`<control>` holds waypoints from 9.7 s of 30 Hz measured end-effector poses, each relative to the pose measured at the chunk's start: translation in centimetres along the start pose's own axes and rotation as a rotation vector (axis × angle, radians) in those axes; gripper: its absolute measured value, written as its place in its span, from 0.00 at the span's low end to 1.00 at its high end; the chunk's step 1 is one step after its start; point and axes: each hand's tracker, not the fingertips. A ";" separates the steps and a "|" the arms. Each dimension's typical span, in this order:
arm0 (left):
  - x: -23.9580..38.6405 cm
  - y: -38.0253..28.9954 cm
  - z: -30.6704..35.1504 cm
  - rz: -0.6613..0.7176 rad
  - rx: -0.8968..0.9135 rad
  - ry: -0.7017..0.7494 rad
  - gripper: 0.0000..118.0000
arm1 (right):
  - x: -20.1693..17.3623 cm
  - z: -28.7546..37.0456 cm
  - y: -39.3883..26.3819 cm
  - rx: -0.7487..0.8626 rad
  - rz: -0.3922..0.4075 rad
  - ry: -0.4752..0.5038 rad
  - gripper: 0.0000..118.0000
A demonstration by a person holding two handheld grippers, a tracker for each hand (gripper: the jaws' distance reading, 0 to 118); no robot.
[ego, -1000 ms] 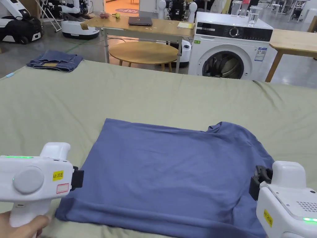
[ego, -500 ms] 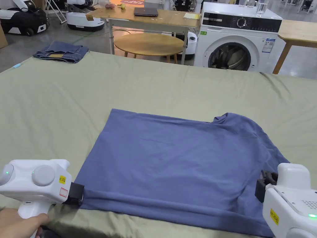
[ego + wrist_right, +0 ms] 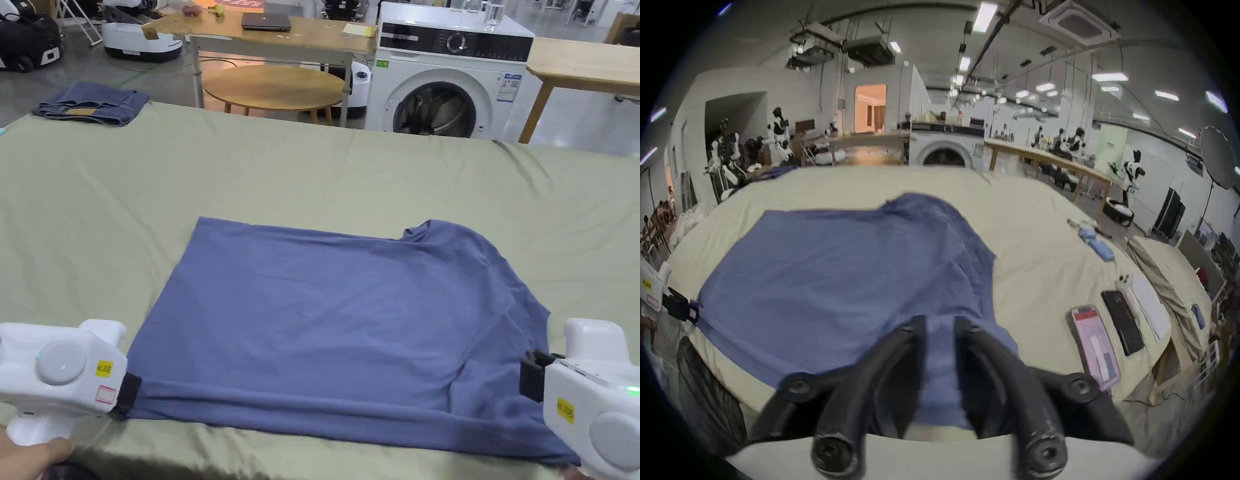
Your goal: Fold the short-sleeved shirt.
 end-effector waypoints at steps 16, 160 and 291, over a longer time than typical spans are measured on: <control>0.6 -0.8 1.0 0.003 0.008 -0.006 0.00 | 2.6 -5.6 -3.9 -0.359 0.004 0.012 0.12; -2.5 0.2 1.8 -0.037 0.106 -0.099 0.00 | 2.8 -2.0 -3.2 -0.305 0.034 0.115 0.03; -3.3 1.9 2.1 -0.056 0.173 -0.119 0.00 | 4.7 -2.2 -0.2 -0.314 0.045 0.137 0.00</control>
